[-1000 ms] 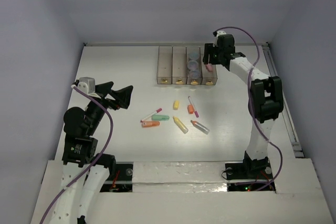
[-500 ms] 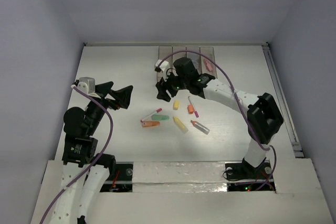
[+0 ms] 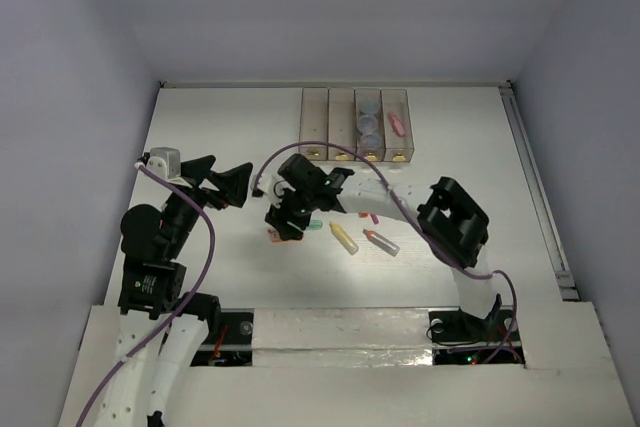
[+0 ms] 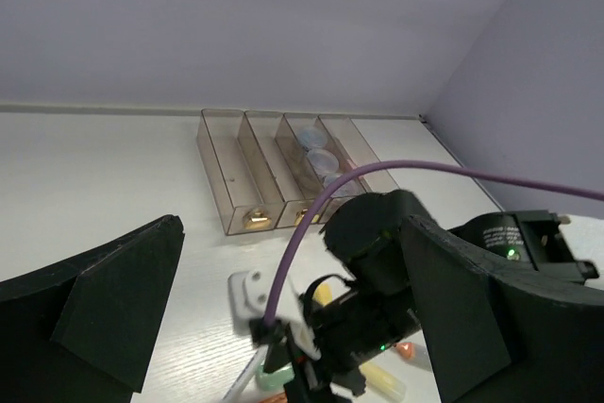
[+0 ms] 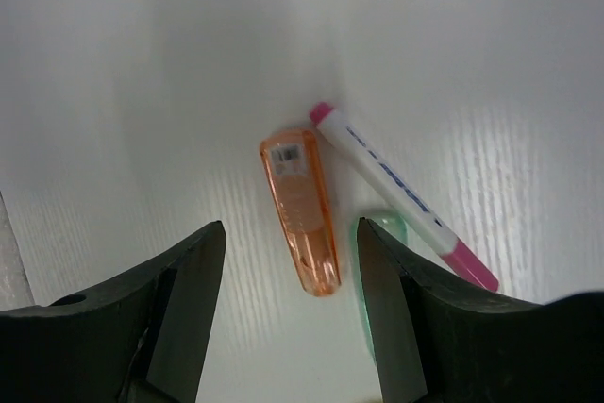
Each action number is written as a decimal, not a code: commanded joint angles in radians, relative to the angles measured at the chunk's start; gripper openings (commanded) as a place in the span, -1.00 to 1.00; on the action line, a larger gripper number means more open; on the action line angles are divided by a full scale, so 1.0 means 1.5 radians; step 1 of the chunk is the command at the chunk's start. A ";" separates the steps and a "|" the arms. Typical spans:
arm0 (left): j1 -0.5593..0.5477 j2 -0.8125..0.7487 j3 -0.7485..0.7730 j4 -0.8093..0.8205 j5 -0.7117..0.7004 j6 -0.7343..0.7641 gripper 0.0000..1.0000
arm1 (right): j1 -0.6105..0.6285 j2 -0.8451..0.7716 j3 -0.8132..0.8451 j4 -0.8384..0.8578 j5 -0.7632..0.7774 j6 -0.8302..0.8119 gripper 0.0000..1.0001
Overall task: Sort the stationery into containers
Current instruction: Pick up the stationery from the center of the board.
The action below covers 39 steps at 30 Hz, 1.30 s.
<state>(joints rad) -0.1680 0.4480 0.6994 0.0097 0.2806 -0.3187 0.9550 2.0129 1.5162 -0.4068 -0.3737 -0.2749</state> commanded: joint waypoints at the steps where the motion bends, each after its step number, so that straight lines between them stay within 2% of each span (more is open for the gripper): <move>1: 0.002 -0.008 -0.002 0.026 0.003 0.006 0.98 | 0.018 0.028 0.066 -0.027 0.020 -0.017 0.27; 7: 0.002 -0.008 -0.002 0.026 0.006 0.006 0.98 | 0.033 0.072 0.093 -0.029 0.057 -0.017 0.27; 28: 0.002 -0.010 -0.002 0.027 0.008 0.004 0.98 | 0.066 0.109 0.101 -0.063 0.129 -0.006 0.14; 30: 0.002 -0.010 -0.003 0.027 0.009 0.004 0.98 | 0.072 0.108 0.094 -0.058 0.156 -0.004 0.09; 34: 0.002 -0.013 -0.003 0.027 0.009 0.004 0.98 | 0.091 0.107 0.084 -0.051 0.186 0.002 -0.15; 35: 0.002 -0.013 -0.003 0.028 0.009 0.004 0.98 | 0.091 0.106 0.081 -0.044 0.189 0.005 -0.31; 39: 0.002 -0.014 -0.003 0.027 0.009 0.003 0.98 | 0.098 0.071 0.064 -0.016 0.190 0.015 -0.58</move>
<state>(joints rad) -0.1680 0.4404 0.6994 0.0097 0.2825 -0.3191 1.0878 2.1658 1.6344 -0.4622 -0.1158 -0.2684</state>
